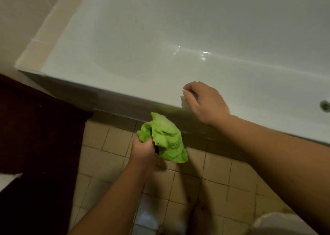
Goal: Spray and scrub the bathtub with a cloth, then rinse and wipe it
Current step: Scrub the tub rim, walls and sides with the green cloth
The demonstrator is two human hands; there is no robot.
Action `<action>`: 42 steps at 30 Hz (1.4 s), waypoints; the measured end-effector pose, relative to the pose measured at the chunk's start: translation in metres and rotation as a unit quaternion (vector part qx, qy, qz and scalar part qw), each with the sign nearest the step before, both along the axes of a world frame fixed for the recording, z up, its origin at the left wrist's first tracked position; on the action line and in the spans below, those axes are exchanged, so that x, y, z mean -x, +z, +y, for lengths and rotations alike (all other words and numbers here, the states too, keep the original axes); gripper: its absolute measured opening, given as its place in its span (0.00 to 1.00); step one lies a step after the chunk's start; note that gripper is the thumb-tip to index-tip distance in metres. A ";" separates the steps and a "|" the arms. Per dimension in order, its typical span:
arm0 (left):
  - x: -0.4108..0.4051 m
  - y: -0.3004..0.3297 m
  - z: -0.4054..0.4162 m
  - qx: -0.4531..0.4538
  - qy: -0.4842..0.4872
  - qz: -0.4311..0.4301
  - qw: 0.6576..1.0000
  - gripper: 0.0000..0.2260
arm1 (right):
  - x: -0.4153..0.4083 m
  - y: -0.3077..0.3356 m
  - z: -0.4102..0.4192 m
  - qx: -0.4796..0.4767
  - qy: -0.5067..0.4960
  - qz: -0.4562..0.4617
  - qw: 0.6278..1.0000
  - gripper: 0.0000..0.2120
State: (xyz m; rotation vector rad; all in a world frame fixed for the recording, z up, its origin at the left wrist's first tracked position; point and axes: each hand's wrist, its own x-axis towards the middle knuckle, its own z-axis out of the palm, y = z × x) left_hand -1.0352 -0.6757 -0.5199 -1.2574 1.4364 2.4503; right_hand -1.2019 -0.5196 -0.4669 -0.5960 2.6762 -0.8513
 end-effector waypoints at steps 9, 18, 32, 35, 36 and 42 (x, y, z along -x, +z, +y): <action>-0.019 0.109 0.026 0.187 -0.142 0.021 0.972 0.23 | -0.131 0.058 0.039 0.274 -0.069 -0.288 0.915 0.31; -0.006 0.172 0.079 -0.010 -0.321 -0.023 0.947 0.14 | -0.160 0.072 0.078 0.453 -0.331 -0.360 0.745 0.29; 0.035 0.150 0.079 0.402 -0.445 -0.032 0.800 0.11 | -0.168 0.045 0.105 0.460 -0.403 -0.410 0.676 0.23; 0.075 0.143 0.057 0.457 -0.505 0.008 0.732 0.07 | -0.163 0.024 0.100 0.456 -0.514 -0.372 0.624 0.17; 0.089 0.137 0.048 0.491 -0.521 0.022 0.698 0.07 | -0.160 0.015 0.098 0.454 -0.548 -0.359 0.604 0.16; 0.147 0.096 0.014 0.588 -0.627 0.069 0.506 0.23 | -0.147 -0.023 0.078 0.449 -0.696 -0.253 0.500 0.15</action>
